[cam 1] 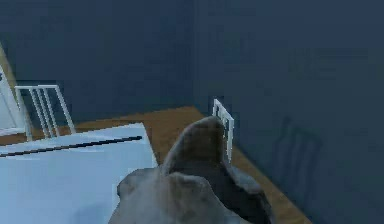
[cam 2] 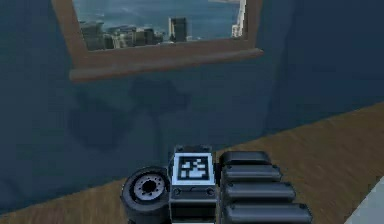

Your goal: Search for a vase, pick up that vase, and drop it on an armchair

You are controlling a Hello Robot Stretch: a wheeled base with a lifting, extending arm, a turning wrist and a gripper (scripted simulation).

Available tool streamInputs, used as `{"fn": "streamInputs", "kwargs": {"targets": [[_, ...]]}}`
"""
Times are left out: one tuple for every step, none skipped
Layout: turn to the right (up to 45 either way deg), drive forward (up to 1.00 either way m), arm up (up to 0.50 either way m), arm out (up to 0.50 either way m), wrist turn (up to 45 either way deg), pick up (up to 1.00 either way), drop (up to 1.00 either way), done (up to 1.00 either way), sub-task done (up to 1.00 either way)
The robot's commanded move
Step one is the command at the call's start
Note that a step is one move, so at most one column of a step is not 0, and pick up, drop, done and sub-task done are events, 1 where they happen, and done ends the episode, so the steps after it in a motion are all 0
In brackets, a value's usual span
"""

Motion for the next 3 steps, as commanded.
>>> {"fn": "streamInputs", "kwargs": {"targets": [[33.0, 0.0, 0.0, 0.0, 0.0, 0.0, 0.0, 0.0, 0.0], [0.0, 1.0, 0.0, 0.0, 0.0, 0.0, 0.0, 0.0, 0.0], [21.0, 0.0, 0.0, 0.0, 0.0, 0.0, 0.0, 0.0, 0.0]]}}
